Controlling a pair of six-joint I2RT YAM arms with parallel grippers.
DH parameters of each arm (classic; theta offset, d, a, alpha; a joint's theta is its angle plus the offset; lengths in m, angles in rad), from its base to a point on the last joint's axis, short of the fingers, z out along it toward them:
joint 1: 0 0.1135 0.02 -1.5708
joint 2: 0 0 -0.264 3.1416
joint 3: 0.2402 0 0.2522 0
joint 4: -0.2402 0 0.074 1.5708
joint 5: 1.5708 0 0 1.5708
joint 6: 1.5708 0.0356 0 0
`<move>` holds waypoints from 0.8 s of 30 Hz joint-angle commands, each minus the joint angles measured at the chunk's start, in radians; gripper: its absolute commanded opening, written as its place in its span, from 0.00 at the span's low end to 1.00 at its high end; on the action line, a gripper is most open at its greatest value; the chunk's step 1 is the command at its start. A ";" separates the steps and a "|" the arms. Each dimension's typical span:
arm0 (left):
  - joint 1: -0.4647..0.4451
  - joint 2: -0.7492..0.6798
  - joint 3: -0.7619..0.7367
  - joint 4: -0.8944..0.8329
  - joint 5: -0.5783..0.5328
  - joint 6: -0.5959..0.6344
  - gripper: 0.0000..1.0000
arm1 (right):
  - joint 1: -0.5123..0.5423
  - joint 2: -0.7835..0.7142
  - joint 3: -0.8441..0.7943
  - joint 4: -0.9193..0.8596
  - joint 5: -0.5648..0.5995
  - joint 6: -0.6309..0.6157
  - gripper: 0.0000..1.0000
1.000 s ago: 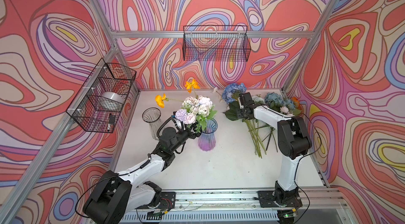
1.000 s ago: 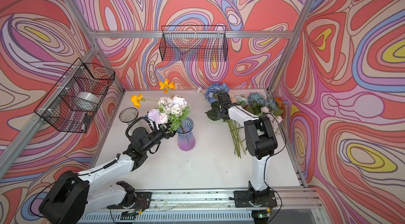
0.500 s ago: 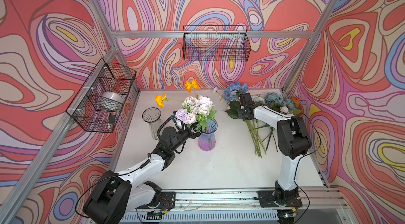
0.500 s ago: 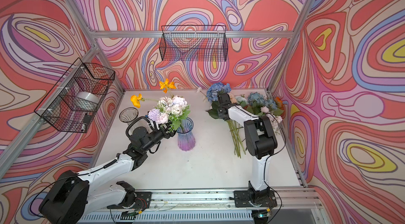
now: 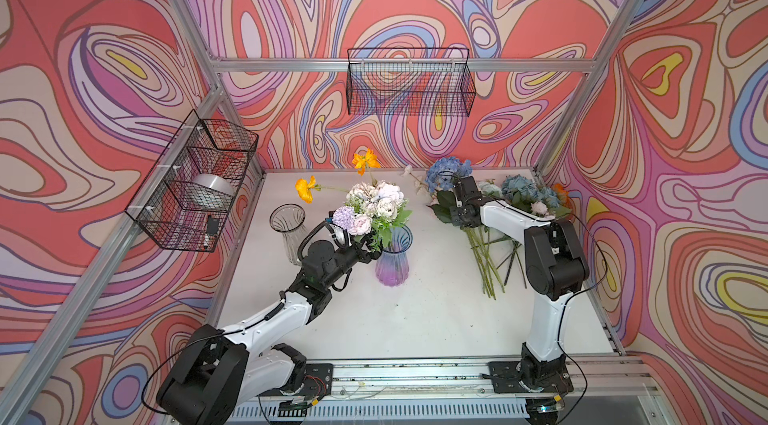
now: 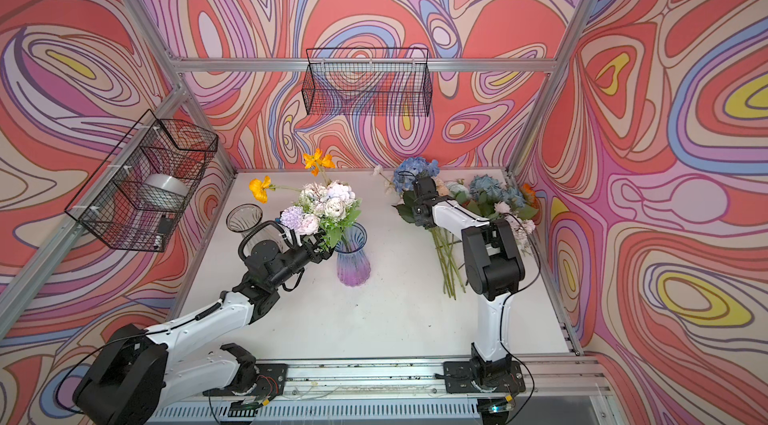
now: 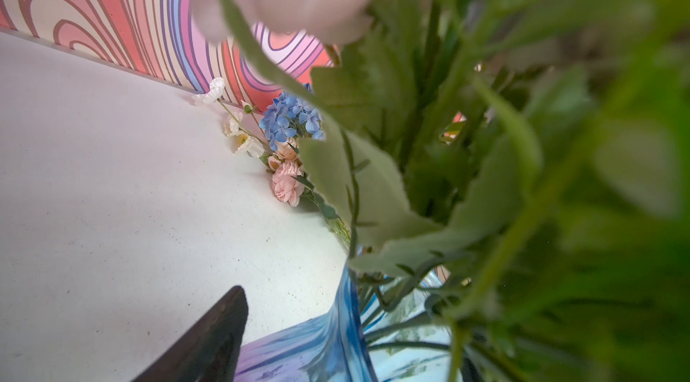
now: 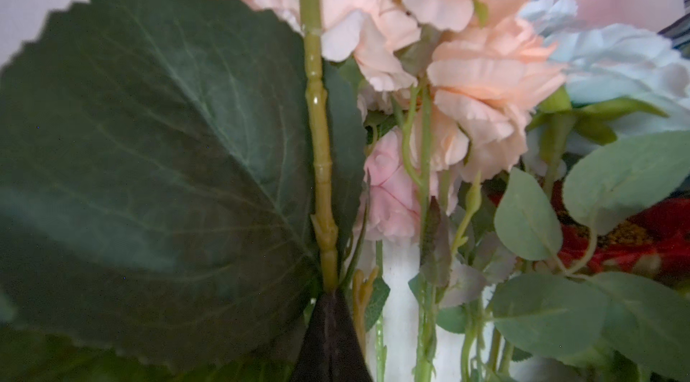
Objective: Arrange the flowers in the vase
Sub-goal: 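Close right gripper on the blue hydrangea stem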
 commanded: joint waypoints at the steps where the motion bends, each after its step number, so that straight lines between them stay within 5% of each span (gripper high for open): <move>1: -0.004 -0.013 0.027 0.016 -0.016 0.010 0.87 | -0.006 -0.057 -0.025 -0.005 -0.100 0.067 0.00; 12: -0.004 -0.003 0.023 0.035 -0.012 0.000 0.87 | -0.002 -0.203 -0.144 0.095 -0.420 0.333 0.00; 16: -0.004 -0.013 0.023 0.032 -0.011 0.000 0.87 | 0.000 -0.251 -0.150 0.017 -0.324 0.250 0.00; 21: -0.003 -0.020 0.023 0.024 -0.010 0.001 0.87 | -0.001 -0.292 -0.165 -0.121 -0.163 0.152 0.27; 24: -0.004 -0.022 0.021 0.026 -0.013 0.002 0.87 | -0.003 -0.306 -0.208 -0.134 -0.111 0.124 0.31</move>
